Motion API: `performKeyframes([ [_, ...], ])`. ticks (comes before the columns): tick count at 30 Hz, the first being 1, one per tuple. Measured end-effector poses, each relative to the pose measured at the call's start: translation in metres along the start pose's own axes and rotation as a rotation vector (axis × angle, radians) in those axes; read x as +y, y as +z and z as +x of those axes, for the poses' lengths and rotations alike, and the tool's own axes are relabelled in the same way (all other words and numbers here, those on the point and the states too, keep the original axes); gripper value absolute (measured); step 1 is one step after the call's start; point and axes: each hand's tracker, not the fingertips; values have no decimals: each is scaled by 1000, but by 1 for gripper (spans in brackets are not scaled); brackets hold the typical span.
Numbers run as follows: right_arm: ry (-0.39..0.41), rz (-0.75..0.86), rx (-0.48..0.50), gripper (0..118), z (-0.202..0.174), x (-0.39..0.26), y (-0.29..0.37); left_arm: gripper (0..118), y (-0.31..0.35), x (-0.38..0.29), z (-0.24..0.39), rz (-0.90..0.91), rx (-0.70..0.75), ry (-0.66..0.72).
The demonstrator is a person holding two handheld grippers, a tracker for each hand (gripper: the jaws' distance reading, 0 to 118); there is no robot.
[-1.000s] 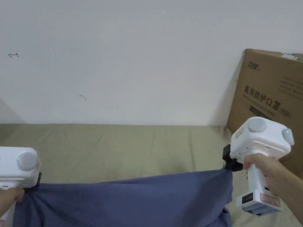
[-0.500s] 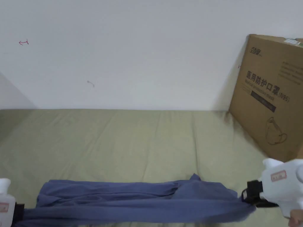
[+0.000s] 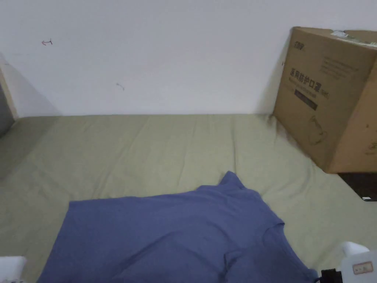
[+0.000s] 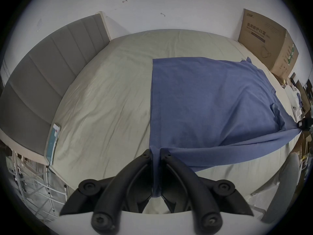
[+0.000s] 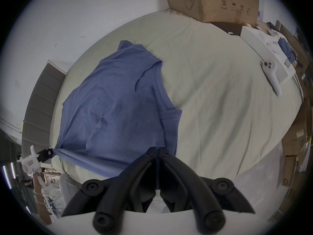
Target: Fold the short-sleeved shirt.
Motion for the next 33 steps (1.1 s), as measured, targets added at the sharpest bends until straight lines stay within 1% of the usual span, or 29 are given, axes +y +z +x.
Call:
performKeyframes([
  [3, -31, 0, 12, 1, 8, -18, 4, 6, 4, -17, -6, -2, -11, 34],
  [5, -35, -11, 13, 1, 10, -27, 3, 6, 7, -27, -8, 2, -19, 59],
  [6, -31, -9, 9, 2, 9, -29, 2, 9, 7, -28, -10, 7, -28, 66],
  [7, -30, -3, 9, 4, 11, -29, 1, 18, 4, -29, -16, 14, -33, 73],
  [8, -39, 5, 16, 11, 11, -29, 0, 36, 4, -31, -19, 19, -21, 80],
  [9, -41, 10, 23, 32, 10, -28, 1, 67, 5, -32, -23, 29, -12, 96],
  [10, -38, 14, 25, 53, 7, -27, 4, 83, 7, -32, -31, 47, 2, 124],
  [11, -31, 37, 13, 74, 5, -27, 8, 87, 9, -33, -41, 52, -21, 137],
  [12, -10, 58, 8, 90, 3, -27, 13, 87, 24, -36, -34, 66, -64, 170],
  [14, 34, 86, -20, 88, -3, -28, 23, 87, 35, -37, -53, 108, -122, 219],
  [16, 56, 127, -34, 86, -6, -29, 36, 87, 51, -38, -58, 126, -111, 249],
  [17, 52, 138, -36, 81, -7, -31, 42, 86, 60, -40, -60, 145, -99, 264],
  [18, 48, 154, -33, 61, -8, -34, 49, 81, 66, -43, -68, 164, -98, 274],
  [19, 40, 179, -20, 39, -9, -37, 54, 69, 69, -47, -74, 175, -103, 277],
  [20, 38, 206, 4, 14, -10, -41, 61, 47, 82, -52, -63, 188, -114, 278],
  [21, 39, 218, 21, 2, -11, -45, 66, 10, 85, -57, -64, 197, -109, 278],
  [22, 34, 230, 25, 0, -12, -50, 70, 1, 84, -63, -67, 197, -104, 271],
  [23, 27, 244, 22, 0, -16, -57, 74, 1, 81, -69, -71, 187, -87, 261],
  [24, 22, 250, 18, 0, -18, -62, 76, 1, 82, -73, -60, 164, -74, 261],
  [25, 27, 245, 23, 0, -19, -65, 76, 0, 78, -78, -61, 145, -80, 265],
  [27, 44, 226, 32, 0, -22, -72, 75, 0, 69, -88, -72, 86, -127, 321],
  [29, 75, 204, 13, 0, -25, -77, 70, 0, 69, -91, -62, 111, -158, 348],
  [31, 91, 183, -3, 0, -26, -77, 62, 0, 68, -90, -64, 122, -167, 345],
  [32, 86, 174, -8, 0, -26, -77, 58, 8, 67, -84, -56, 126, -178, 345],
  [33, 72, 163, -6, 0, -25, -77, 54, 36, 63, -78, -54, 123, -179, 344],
])
